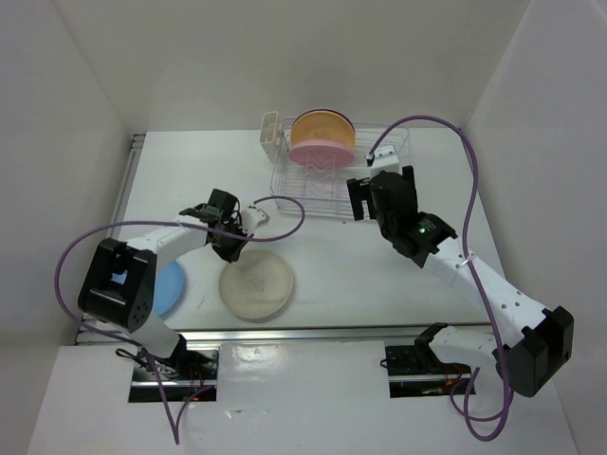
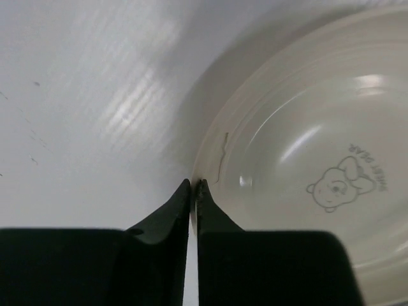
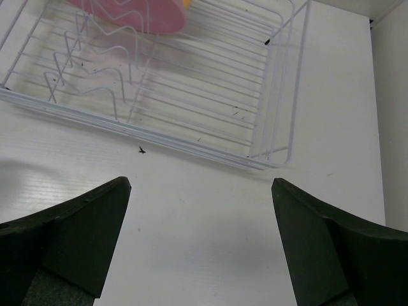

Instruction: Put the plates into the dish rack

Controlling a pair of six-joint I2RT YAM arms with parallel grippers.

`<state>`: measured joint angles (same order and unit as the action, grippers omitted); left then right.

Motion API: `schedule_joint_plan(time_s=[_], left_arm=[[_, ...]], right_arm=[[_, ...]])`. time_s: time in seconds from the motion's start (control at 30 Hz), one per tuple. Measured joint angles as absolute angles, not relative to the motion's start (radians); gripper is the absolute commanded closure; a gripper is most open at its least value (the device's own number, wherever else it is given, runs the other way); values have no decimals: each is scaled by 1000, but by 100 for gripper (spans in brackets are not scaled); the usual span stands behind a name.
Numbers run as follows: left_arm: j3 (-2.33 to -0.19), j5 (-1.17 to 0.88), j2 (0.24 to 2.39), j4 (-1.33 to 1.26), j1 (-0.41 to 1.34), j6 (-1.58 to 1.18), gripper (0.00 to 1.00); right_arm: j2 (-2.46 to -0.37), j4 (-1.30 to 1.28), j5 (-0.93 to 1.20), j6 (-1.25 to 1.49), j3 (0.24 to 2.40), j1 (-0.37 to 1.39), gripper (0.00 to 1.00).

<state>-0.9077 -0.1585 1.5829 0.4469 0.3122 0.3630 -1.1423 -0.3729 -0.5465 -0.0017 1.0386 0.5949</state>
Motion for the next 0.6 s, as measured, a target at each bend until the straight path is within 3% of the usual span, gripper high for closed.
schedule_joint_plan(time_s=[0.3,0.5,0.6], left_arm=[[-998,-182,1649,477,312,364,100],[-1005,-157,1658,472,313,361,88],[-1017,-135,1682,464,313,357,69]], right_arm=[[-1142,-373,-561,-2,1037,595,0],[-1142,-372,-564,-2,1037,595,0],[-1142,-371,-564,-2,1037,595,0]])
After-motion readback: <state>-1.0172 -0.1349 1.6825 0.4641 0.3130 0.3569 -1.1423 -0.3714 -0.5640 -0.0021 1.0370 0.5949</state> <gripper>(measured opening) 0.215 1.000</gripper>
